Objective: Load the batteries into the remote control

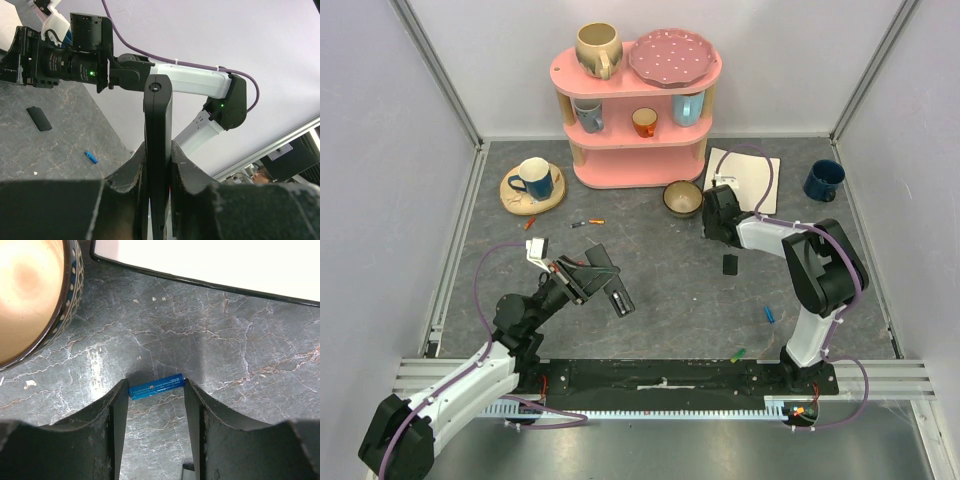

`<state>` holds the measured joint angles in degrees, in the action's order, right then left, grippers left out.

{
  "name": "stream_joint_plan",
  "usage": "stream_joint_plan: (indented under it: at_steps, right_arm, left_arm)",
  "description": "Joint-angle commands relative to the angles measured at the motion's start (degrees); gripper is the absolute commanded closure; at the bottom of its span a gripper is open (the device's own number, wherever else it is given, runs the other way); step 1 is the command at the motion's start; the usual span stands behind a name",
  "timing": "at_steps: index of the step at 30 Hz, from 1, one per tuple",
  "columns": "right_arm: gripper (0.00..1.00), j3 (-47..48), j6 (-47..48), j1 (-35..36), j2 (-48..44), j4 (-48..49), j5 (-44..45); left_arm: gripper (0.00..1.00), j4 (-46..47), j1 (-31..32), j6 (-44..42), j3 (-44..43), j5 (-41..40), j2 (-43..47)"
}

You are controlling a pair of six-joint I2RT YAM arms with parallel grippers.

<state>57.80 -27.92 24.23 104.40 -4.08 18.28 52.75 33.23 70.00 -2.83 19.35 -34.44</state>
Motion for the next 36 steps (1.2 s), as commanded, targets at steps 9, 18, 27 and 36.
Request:
stream_joint_plan:
  at_steps: [9, 18, 27, 36]
  right_arm:
    - [0.59, -5.1, -1.4, -0.4, -4.7, -1.2, 0.2]
    - [0.61, -11.9, -5.9, 7.1, -17.7, -1.5, 1.3]
    - [0.62, -15.8, -8.3, 15.7, -23.8, -3.5, 2.5]
    - [0.63, -16.8, -4.1, 19.9, -24.6, -3.1, 0.9]
  left_arm:
    - [0.98, 1.0, 0.0, -2.1, 6.2, -0.9, 0.7]
    - [0.98, 0.9, 0.0, -2.7, 6.1, -1.6, 0.1]
    - [0.98, 0.9, 0.0, -2.8, 6.0, -1.2, -0.5]
    - [0.98, 0.0, 0.0, -2.1, 6.0, -0.5, -2.3]
